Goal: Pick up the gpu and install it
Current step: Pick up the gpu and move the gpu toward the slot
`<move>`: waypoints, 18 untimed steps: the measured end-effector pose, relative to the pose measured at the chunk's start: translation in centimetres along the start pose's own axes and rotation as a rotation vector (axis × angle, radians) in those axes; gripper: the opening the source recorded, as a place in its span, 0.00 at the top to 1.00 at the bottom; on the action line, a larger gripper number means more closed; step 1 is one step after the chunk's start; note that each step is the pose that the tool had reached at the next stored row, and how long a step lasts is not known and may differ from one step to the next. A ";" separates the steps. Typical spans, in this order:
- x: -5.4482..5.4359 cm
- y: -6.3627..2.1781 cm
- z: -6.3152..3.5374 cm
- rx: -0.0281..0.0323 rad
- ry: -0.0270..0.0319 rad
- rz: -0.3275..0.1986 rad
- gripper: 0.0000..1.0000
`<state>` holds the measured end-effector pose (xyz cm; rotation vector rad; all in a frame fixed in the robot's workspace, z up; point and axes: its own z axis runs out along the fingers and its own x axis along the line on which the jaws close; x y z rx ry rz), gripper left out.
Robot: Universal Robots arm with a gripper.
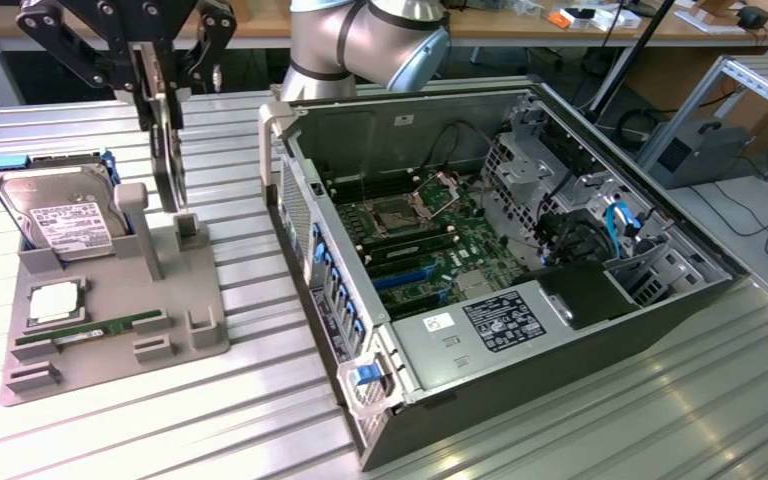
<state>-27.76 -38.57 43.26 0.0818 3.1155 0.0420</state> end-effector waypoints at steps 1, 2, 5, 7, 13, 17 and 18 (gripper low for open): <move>0.0 0.00 -0.12 0.0000 0.0001 0.000 0.73; 0.0 0.01 -0.22 0.0001 0.0001 0.000 0.73; 0.0 0.01 -0.42 0.0000 0.0000 0.000 0.73; 0.0 0.02 -0.61 0.0000 0.0000 0.000 0.73; 0.0 0.03 -1.18 0.0000 0.0000 0.000 0.73; 0.0 0.04 -1.24 -0.0001 -0.0001 0.000 0.73; 0.0 0.03 -1.25 0.0001 0.0001 0.000 0.73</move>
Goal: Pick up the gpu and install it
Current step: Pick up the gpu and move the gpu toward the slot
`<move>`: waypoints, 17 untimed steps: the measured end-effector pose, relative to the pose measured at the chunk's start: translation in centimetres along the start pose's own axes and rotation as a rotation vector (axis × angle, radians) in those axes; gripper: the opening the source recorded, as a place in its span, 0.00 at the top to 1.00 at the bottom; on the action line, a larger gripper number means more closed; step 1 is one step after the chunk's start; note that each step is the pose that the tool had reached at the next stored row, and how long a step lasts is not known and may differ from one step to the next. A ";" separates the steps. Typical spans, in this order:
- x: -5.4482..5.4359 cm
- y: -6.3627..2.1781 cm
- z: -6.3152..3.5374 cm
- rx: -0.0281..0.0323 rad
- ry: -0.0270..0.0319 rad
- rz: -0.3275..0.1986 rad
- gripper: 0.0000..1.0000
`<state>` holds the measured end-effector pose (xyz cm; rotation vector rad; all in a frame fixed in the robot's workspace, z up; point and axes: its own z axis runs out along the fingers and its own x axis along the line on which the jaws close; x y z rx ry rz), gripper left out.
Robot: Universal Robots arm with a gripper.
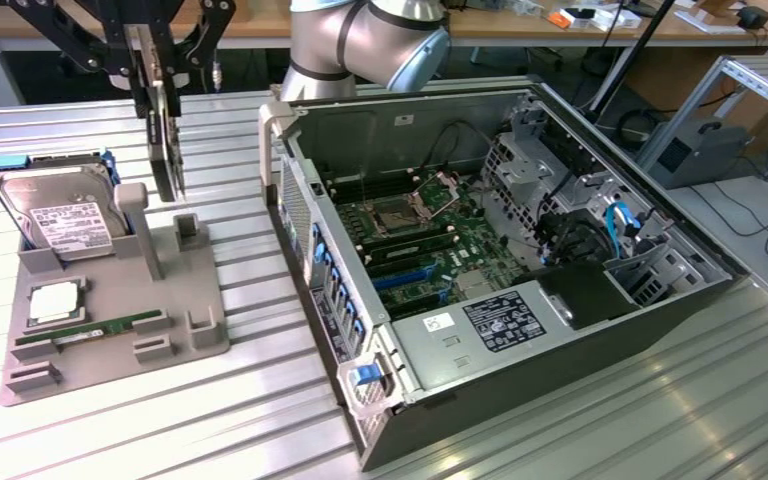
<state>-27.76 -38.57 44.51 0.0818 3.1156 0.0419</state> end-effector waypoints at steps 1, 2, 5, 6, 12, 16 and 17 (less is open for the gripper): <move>0.0 0.00 0.00 0.0000 0.0000 0.000 0.73; 0.0 0.00 0.00 0.0000 0.0000 0.000 0.73; -0.1 0.01 -0.01 0.0001 0.0003 0.000 0.73; -0.2 0.01 0.00 0.0001 0.0001 0.000 0.73; -1.4 0.07 0.04 -0.0001 0.0000 0.000 0.73; -2.0 0.10 0.05 0.0002 0.0001 0.000 0.73; -2.1 0.11 0.05 0.0003 0.0000 0.000 0.73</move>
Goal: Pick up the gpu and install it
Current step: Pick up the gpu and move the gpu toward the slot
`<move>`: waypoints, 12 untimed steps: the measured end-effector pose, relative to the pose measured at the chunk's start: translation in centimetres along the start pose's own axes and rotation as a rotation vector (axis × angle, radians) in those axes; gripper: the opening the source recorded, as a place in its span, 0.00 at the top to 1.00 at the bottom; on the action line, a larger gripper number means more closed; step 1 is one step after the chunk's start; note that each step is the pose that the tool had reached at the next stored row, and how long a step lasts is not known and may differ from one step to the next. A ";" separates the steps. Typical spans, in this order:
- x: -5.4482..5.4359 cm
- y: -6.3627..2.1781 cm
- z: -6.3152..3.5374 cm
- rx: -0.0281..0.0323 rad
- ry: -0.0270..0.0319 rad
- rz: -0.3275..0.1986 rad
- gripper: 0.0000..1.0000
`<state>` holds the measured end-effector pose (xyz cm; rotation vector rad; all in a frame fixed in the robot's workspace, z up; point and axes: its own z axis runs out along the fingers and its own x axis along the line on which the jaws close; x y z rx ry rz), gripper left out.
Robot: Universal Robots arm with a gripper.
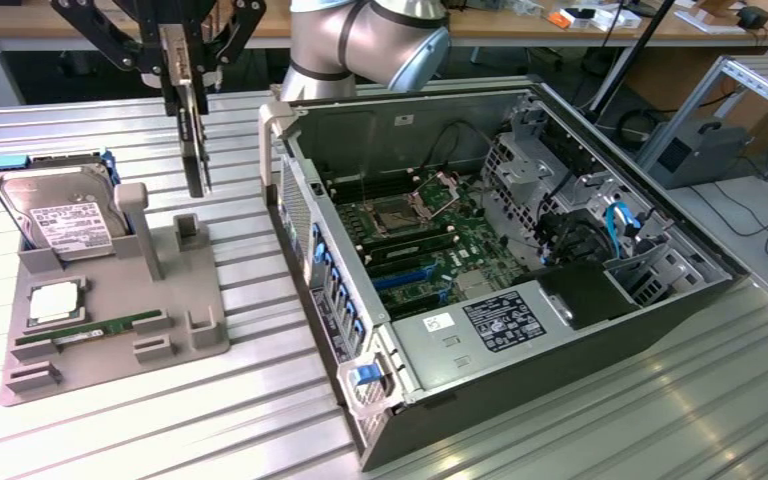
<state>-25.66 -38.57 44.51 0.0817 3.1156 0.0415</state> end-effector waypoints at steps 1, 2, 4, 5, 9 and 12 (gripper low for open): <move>-0.1 0.01 0.00 0.0001 0.0000 0.000 0.73; -0.1 0.01 0.00 0.0003 0.0000 0.000 0.73; -0.4 0.02 0.01 0.0008 -0.0001 0.000 0.73; -0.4 0.03 0.01 0.0010 0.0000 0.000 0.73; -0.7 0.04 0.02 0.0019 -0.0001 0.000 0.73; -0.8 0.05 0.02 0.0025 -0.0002 0.000 0.73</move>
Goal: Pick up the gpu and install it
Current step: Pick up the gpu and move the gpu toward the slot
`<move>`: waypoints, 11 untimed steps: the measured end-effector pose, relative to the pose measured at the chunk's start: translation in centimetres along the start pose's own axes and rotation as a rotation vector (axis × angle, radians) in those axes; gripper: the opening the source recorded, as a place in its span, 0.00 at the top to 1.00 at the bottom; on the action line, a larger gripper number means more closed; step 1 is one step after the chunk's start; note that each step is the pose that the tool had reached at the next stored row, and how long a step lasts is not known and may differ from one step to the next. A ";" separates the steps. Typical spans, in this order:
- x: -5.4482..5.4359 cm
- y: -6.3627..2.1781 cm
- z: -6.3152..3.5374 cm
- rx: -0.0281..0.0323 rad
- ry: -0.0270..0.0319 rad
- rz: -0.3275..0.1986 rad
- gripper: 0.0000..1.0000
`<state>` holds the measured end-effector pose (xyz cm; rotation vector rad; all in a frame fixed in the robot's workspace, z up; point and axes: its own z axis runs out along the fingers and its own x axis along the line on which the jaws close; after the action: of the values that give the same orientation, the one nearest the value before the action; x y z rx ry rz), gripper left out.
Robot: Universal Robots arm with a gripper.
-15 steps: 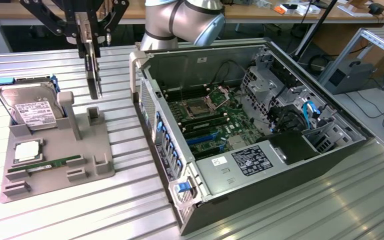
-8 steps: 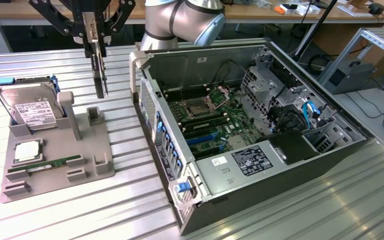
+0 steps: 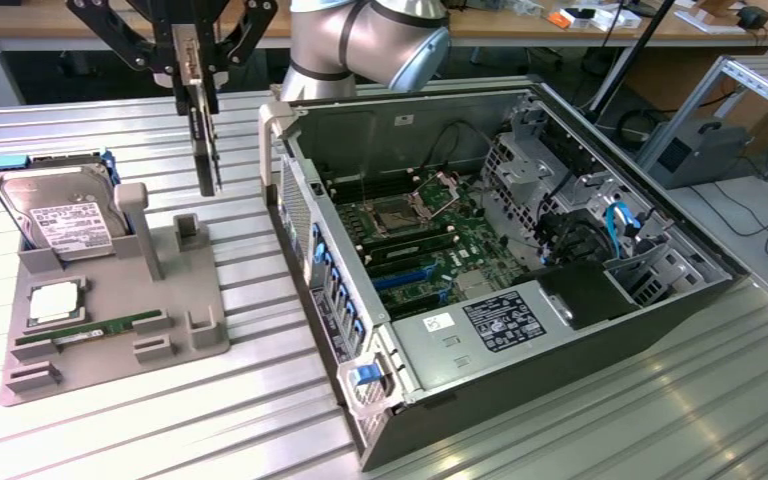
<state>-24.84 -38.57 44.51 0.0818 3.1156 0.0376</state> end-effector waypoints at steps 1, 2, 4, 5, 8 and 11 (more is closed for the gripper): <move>-0.1 0.00 0.00 0.0003 0.0000 0.000 0.73; -0.1 0.01 0.00 0.0006 0.0000 0.000 0.73; -0.2 0.01 0.01 0.0011 -0.0001 0.000 0.73; -0.2 0.01 0.01 0.0013 -0.0001 0.000 0.73; -0.4 0.02 0.01 0.0025 -0.0001 0.000 0.73; -0.5 0.03 0.01 0.0037 -0.0001 0.000 0.73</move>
<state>-24.31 -38.57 44.52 0.0817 3.1156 0.0319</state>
